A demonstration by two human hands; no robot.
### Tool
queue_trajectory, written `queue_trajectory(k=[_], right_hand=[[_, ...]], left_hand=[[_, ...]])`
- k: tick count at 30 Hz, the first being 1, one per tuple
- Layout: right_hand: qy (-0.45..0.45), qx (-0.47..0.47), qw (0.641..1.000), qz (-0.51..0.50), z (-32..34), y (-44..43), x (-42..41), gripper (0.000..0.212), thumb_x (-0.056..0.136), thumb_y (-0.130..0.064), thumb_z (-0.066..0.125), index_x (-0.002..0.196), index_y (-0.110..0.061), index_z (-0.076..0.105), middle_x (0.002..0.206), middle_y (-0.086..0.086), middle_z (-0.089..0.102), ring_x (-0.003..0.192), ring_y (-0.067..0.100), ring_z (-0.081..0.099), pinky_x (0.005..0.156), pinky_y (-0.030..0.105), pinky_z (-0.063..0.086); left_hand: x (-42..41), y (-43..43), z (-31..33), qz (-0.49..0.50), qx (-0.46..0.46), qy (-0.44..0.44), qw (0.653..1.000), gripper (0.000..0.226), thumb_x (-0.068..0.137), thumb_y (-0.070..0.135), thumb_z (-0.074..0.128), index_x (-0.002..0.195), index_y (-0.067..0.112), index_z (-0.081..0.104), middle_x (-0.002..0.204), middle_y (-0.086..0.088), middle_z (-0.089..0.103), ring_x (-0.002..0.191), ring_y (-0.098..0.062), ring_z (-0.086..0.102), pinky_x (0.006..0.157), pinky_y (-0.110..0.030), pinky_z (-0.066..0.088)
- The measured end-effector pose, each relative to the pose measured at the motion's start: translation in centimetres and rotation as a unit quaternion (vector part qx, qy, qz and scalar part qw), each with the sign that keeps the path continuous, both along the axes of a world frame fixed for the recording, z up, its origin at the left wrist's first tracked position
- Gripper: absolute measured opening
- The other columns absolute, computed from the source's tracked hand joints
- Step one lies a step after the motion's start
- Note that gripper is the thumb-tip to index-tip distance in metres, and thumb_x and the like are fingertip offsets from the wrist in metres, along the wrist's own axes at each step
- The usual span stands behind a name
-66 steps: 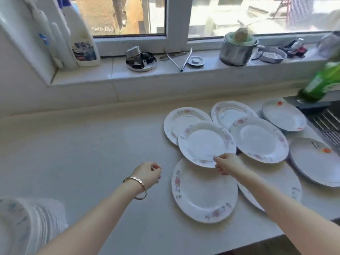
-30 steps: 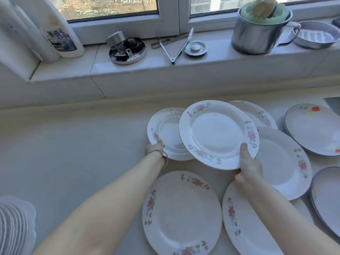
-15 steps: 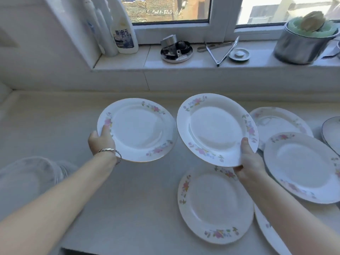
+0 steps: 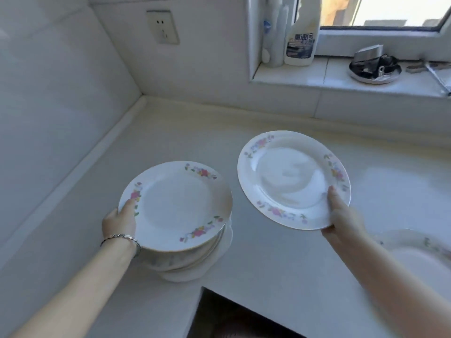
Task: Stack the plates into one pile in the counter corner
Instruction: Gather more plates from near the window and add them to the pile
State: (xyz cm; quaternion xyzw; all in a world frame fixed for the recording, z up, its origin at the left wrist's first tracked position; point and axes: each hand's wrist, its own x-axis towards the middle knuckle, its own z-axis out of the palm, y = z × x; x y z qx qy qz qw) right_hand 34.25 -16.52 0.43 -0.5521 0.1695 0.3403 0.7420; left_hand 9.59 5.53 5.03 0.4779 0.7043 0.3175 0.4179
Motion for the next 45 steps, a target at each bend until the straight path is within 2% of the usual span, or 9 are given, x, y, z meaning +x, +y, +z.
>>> queue_trajectory(k=[9,12,16,24,26,28,32,39,45], right_hand=[[0.008,-0.010,1.000,0.023,-1.4,6.2,-5.7,0.038,0.090,-0.031,0.056,0.122,-0.010,0.053,0.097,-0.002,0.065,0.083,0.011,0.063,0.079,0.033,0.049],[0.010,-0.029,0.999,0.017,-1.3,7.2,-6.4,0.031,0.090,-0.030,0.057,0.116,-0.014,0.053,0.090,-0.004,0.064,0.078,0.010,0.061,0.067,0.026,0.050],[0.007,-0.044,0.999,0.029,-1.3,8.2,-6.6,0.042,0.088,-0.032,0.059,0.123,-0.009,0.053,0.094,-0.002,0.064,0.082,0.012,0.062,0.072,0.029,0.050],[-0.009,-0.062,0.997,0.045,-1.1,9.5,-6.7,0.043,0.088,-0.033,0.059,0.125,-0.010,0.052,0.091,-0.003,0.063,0.080,0.012,0.061,0.065,0.025,0.049],[-0.009,-0.067,0.997,0.047,-1.1,9.5,-6.7,0.045,0.088,-0.034,0.059,0.125,-0.009,0.052,0.091,-0.002,0.063,0.080,0.012,0.061,0.065,0.026,0.049],[-0.008,-0.066,0.997,0.044,-1.1,9.6,-6.7,0.046,0.088,-0.033,0.059,0.126,-0.008,0.051,0.090,-0.002,0.063,0.079,0.012,0.061,0.065,0.026,0.049],[-0.015,-0.062,0.997,0.036,-0.9,9.7,-6.6,0.047,0.090,-0.029,0.057,0.130,-0.006,0.048,0.088,-0.003,0.061,0.077,0.011,0.060,0.073,0.029,0.049],[-0.050,-0.095,0.992,0.068,-0.8,9.9,-6.8,0.042,0.090,-0.029,0.057,0.123,-0.005,0.050,0.084,-0.001,0.059,0.072,0.013,0.057,0.056,0.022,0.054],[-0.077,-0.107,0.982,0.134,-1.6,11.4,-8.9,0.032,0.089,-0.022,0.059,0.116,-0.005,0.056,0.082,0.002,0.061,0.072,0.016,0.058,0.070,0.031,0.050]], left_hand=[[-4.6,4.0,-3.8,-0.071,-0.024,-0.009,0.997,0.017,0.088,0.022,0.057,0.090,0.005,0.059,0.083,-0.014,0.058,0.062,-0.021,0.052,0.057,-0.025,0.039],[-6.0,5.3,-4.4,-0.157,0.011,0.106,0.982,0.048,0.076,0.043,0.050,0.078,-0.003,0.060,0.077,-0.016,0.058,0.073,-0.028,0.052,0.062,-0.030,0.035],[-7.3,6.0,-5.3,-0.241,0.036,0.279,0.929,0.052,0.092,0.039,0.047,0.053,0.008,0.033,0.051,-0.008,0.035,0.049,-0.024,0.033,0.047,-0.030,0.020],[-7.6,6.5,-6.6,-0.262,0.060,0.348,0.898,0.050,0.091,0.050,0.040,0.057,0.013,0.033,0.054,-0.005,0.043,0.059,-0.029,0.042,0.046,-0.027,0.023],[-7.4,6.1,-6.9,-0.243,0.057,0.302,0.920,0.041,0.090,0.046,0.045,0.065,0.015,0.036,0.065,-0.006,0.051,0.065,-0.030,0.047,0.051,-0.028,0.029],[-6.9,5.3,-7.3,-0.196,0.024,0.132,0.971,0.019,0.090,0.036,0.050,0.090,0.018,0.047,0.095,-0.007,0.061,0.082,-0.027,0.056,0.061,-0.029,0.039],[-5.8,3.2,-8.1,-0.101,-0.029,-0.105,0.989,0.046,0.091,0.023,0.053,0.136,0.022,0.043,0.126,0.004,0.056,0.110,-0.017,0.055,0.092,-0.028,0.044],[-6.0,3.1,-8.8,-0.103,-0.015,-0.128,0.986,0.052,0.090,0.010,0.054,0.140,0.019,0.041,0.137,-0.003,0.054,0.124,-0.021,0.053,0.108,-0.040,0.040],[-5.9,3.0,-8.5,-0.100,0.003,-0.148,0.984,0.048,0.093,0.009,0.050,0.140,0.014,0.039,0.137,-0.003,0.052,0.120,-0.017,0.052,0.102,-0.029,0.040]])
